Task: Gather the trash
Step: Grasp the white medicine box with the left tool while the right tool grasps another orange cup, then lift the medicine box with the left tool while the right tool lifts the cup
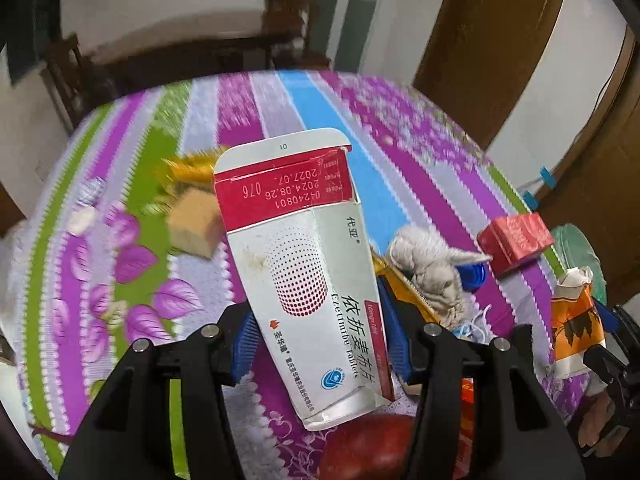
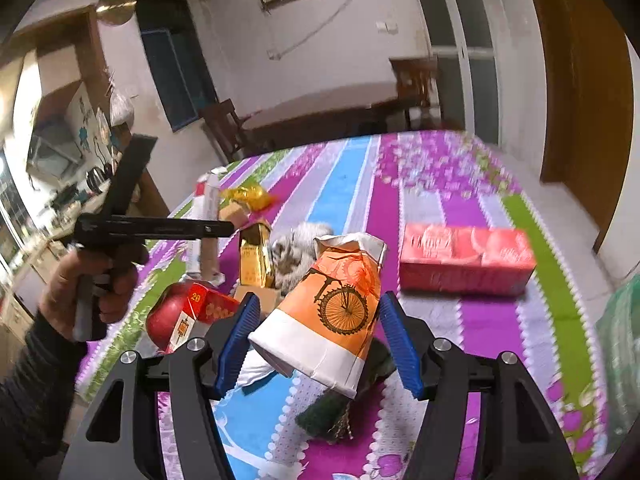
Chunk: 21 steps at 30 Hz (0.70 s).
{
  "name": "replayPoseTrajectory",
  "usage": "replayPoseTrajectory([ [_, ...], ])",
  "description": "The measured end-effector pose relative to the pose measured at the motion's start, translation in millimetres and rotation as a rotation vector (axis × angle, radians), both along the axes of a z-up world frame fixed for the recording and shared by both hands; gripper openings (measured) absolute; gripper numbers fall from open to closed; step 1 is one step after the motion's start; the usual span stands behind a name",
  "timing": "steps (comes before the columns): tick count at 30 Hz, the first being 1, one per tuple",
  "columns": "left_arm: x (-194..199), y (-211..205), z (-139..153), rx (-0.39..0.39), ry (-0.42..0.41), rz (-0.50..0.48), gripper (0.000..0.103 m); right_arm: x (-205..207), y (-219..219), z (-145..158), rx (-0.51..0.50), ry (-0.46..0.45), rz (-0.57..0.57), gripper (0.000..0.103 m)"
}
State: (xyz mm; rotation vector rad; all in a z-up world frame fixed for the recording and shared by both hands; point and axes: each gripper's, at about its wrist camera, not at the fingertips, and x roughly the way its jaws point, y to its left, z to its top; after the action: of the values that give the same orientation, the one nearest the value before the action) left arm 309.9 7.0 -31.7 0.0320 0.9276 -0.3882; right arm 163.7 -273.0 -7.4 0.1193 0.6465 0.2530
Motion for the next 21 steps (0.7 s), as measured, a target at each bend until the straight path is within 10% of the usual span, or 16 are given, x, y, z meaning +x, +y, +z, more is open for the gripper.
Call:
replayPoseTrajectory([
  [9, -85, -9, 47, 0.039, -0.245, 0.063, 0.051, -26, 18, 20, -0.147, -0.206, -0.058, 0.063],
  [21, -157, -39, 72, 0.056, -0.276, 0.016, 0.051, -72, 39, 57, -0.26, -0.431, -0.099, 0.064],
])
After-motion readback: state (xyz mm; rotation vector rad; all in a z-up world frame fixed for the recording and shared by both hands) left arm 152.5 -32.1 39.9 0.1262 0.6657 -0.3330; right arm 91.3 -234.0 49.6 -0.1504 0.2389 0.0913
